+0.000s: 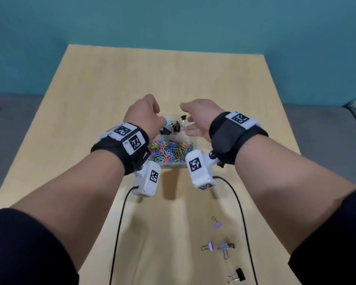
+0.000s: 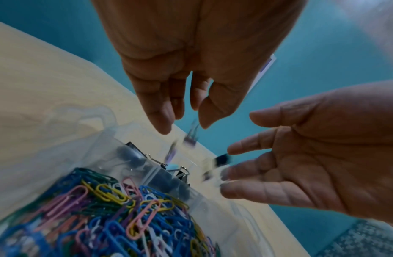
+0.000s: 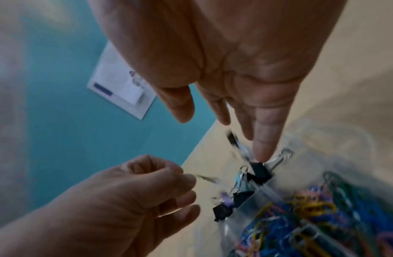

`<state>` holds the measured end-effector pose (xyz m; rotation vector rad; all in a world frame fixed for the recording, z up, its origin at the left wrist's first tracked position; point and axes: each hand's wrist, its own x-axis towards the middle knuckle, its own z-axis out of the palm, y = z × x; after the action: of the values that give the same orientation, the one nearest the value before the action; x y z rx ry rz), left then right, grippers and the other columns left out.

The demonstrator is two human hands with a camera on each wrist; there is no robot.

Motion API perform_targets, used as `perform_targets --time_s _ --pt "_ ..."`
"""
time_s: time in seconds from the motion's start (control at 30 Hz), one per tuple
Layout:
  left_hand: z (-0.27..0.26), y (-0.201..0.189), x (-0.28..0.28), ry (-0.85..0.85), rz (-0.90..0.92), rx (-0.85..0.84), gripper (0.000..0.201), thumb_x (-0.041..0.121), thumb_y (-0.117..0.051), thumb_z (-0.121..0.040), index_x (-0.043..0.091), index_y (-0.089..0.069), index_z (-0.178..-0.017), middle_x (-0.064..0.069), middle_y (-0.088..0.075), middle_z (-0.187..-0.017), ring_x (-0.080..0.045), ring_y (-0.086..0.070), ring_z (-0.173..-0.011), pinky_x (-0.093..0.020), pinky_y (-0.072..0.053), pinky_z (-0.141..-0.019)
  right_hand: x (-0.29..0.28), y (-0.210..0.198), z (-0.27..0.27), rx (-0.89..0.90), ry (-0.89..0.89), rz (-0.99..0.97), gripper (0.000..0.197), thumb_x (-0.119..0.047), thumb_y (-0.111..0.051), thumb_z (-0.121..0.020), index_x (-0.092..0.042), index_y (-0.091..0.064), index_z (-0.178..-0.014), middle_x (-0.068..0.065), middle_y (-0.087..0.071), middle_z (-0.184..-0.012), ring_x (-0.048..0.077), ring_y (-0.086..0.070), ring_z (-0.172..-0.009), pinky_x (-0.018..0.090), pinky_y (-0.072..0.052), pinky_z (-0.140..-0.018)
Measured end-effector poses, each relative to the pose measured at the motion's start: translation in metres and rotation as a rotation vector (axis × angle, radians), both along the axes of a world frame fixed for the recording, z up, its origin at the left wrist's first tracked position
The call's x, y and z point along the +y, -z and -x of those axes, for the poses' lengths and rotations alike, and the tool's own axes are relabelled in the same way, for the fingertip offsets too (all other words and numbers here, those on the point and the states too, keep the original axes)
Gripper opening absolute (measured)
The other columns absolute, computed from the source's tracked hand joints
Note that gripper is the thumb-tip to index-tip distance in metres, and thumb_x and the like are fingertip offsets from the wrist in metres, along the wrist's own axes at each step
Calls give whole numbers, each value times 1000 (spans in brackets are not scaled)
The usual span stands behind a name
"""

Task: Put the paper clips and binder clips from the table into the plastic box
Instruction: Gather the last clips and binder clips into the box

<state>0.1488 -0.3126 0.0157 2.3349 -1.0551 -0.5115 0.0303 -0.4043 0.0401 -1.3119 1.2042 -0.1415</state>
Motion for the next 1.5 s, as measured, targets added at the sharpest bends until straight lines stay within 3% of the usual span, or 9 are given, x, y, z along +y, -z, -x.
perform_targets --time_s 0.17,0.43,0.57,0.8,1.0,1.13,1.27,1.37,1.5 --pt "21 4 43 110 46 -26 11 19 -61 -78 16 -57 -87 -3 -59 -86 -24 -55 -77 -32 -41 -65 13 -4 53 268 -352 532 26 -27 -51 -90 -12 -58 -110 6 -61 -94 30 -60 -90 42 -52 -82" --pt "133 37 135 562 -248 164 17 35 -62 -80 30 -53 -93 9 -49 -88 -21 -56 -85 -32 -44 -74 88 31 153 608 -963 588 20 -37 -49 -89 -17 -49 -94 4 -59 -90 26 -53 -80 34 -41 -65" --pt "185 47 154 669 -299 72 27 47 -58 -83 33 -51 -105 8 -49 -96 -16 -55 -84 -30 -44 -71 117 47 169 618 -992 666 20 -34 -51 -90 -19 -38 -93 4 -48 -90 28 -52 -81 34 -36 -64" --pt "209 63 152 611 -244 -68 16 18 -49 -85 18 -52 -100 -3 -53 -102 -23 -53 -86 -31 -36 -65 129 68 173 616 -977 695 17 -5 -49 -82 -14 -46 -95 8 -46 -88 26 -45 -71 35 -40 -62" --pt "211 53 154 561 -283 -27 27 12 -48 -81 29 -31 -70 9 -41 -73 -21 -47 -70 -30 -30 -55 119 60 188 526 -700 524 5 -15 -51 -77 -13 -51 -82 4 -57 -78 24 -56 -70 34 -46 -61" --pt "206 52 156 77 -146 620 14 7 -48 -72 20 -49 -74 -4 -57 -65 -25 -57 -56 -42 -54 -59 107 51 225 -86 167 -206 15 0 -47 -85 -4 -55 -73 15 -55 -72 27 -61 -62 37 -54 -65" --pt "209 49 150 -165 -48 996 14 -8 -46 -76 2 -55 -78 -17 -59 -73 -25 -57 -59 -44 -54 -62 118 47 259 -217 337 -361 30 13 -31 -80 -3 -56 -78 15 -59 -79 25 -59 -61 33 -51 -58" --pt "211 55 145 -8 -92 809 10 5 -52 -71 14 -54 -71 -5 -56 -63 -21 -51 -54 -33 -45 -55 135 53 272 -55 124 -191 20 4 -46 -79 -12 -58 -79 5 -51 -63 18 -44 -50 26 -37 -48" --pt "221 55 140 458 -227 188 23 37 -64 -77 23 -46 -81 4 -56 -73 -17 -51 -62 -33 -42 -58 164 58 281 323 -633 374 19 -32 -62 -80 -32 -49 -95 -10 -54 -68 11 -50 -59 30 -41 -56"
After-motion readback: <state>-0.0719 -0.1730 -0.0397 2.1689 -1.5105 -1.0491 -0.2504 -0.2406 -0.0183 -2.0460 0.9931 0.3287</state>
